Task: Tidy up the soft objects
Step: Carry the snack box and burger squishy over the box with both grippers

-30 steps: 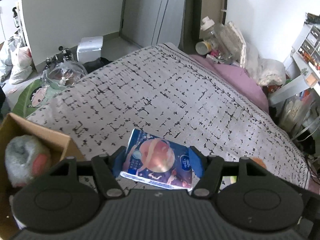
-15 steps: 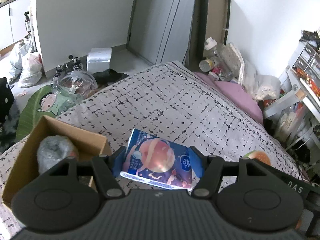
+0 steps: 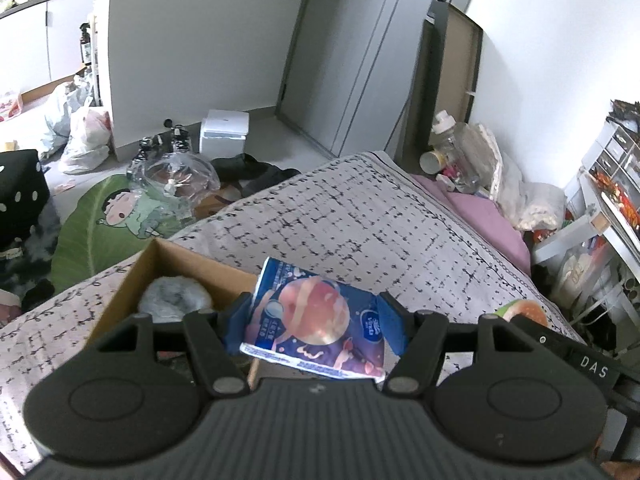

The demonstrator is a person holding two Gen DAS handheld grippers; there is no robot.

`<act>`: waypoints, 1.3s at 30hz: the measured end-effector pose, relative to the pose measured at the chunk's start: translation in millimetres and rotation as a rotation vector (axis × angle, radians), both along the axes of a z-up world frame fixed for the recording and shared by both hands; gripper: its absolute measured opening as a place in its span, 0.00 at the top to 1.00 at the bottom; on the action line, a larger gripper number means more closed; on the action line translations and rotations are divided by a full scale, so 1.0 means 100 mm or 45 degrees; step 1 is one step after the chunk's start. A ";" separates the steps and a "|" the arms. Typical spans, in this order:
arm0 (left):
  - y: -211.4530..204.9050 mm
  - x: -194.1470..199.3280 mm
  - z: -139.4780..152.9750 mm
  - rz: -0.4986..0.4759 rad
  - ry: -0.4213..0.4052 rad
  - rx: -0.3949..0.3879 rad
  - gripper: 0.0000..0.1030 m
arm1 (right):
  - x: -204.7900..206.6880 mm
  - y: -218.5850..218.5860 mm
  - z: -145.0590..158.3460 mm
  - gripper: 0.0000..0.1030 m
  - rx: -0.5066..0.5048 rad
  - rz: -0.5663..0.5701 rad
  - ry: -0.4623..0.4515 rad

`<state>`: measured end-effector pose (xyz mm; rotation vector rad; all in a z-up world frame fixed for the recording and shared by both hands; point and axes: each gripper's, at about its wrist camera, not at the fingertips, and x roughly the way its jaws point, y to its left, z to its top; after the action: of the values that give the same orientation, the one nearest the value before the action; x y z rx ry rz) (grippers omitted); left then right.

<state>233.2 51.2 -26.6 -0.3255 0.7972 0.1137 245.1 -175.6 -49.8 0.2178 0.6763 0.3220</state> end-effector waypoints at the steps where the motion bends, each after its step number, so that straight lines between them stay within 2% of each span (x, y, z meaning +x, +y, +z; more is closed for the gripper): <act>1: 0.04 -0.02 0.00 0.005 -0.003 0.000 0.36 | -0.01 0.03 0.01 0.70 -0.003 0.007 -0.003; 17: 0.63 -0.25 -0.05 0.107 -0.003 -0.037 0.36 | -0.12 0.54 0.10 0.70 -0.022 0.111 -0.032; 28: 1.05 -0.26 -0.47 0.207 0.124 -0.115 0.36 | -0.16 0.97 0.07 0.70 -0.051 0.194 -0.053; 39: 1.19 -0.17 -0.89 0.190 0.246 -0.171 0.36 | -0.12 1.32 -0.04 0.70 -0.085 0.268 -0.050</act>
<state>216.2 170.0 -115.2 -0.5065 0.9740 0.2349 233.4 -43.9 -54.2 0.0759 0.6711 0.5027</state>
